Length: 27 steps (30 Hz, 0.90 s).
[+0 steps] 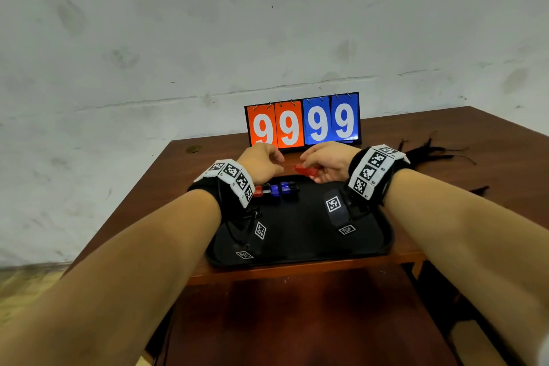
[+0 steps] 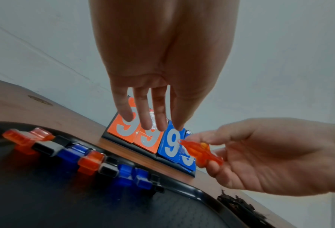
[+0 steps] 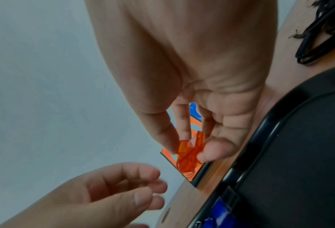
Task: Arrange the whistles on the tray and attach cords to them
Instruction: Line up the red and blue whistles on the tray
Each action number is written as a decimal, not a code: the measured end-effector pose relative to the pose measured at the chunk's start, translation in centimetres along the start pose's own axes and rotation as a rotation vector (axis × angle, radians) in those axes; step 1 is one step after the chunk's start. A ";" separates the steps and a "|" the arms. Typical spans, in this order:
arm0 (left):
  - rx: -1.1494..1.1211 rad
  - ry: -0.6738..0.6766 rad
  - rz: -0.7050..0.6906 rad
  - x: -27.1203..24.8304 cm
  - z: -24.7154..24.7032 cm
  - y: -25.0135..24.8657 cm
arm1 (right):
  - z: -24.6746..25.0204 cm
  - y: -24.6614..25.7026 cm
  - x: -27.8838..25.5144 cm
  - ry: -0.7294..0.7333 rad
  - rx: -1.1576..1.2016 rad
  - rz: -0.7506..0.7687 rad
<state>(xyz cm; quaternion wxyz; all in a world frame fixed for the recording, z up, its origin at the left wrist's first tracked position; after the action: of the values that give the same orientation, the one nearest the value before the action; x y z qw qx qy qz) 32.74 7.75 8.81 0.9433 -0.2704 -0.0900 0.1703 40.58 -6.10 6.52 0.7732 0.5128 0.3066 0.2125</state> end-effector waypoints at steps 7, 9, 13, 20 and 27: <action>0.124 0.126 0.049 0.8 -2.0 3.1 | 0.0 -3.2 2.9 -0.065 -0.064 -0.085; 0.139 0.154 0.054 1.2 -2.8 3.3 | -0.1 -3.8 3.6 -0.083 -0.081 -0.077; 0.188 0.183 0.032 1.8 -4.2 3.3 | 0.0 -4.5 4.9 -0.106 -0.090 -0.020; 0.243 0.213 0.003 2.2 -5.0 3.2 | -0.1 -4.4 5.4 -0.074 -0.277 -0.025; 0.247 0.206 0.008 2.3 -5.0 3.1 | -0.6 -4.1 5.5 -0.043 -0.401 -0.004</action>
<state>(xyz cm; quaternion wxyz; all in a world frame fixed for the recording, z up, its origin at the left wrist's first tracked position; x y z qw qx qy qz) 35.31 8.65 3.13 0.9729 -0.1686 0.0299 0.1555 44.15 -3.76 1.13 0.8667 0.3525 0.2425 0.2565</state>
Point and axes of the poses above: each hand's wrist, its own x-axis towards the middle knuckle, its own z-axis out of the back of the hand, y = z × x, the point moved 7 cm from there along x, towards the middle knuckle, and after that the axes turned 4 degrees about z, right-handed, at the moved point
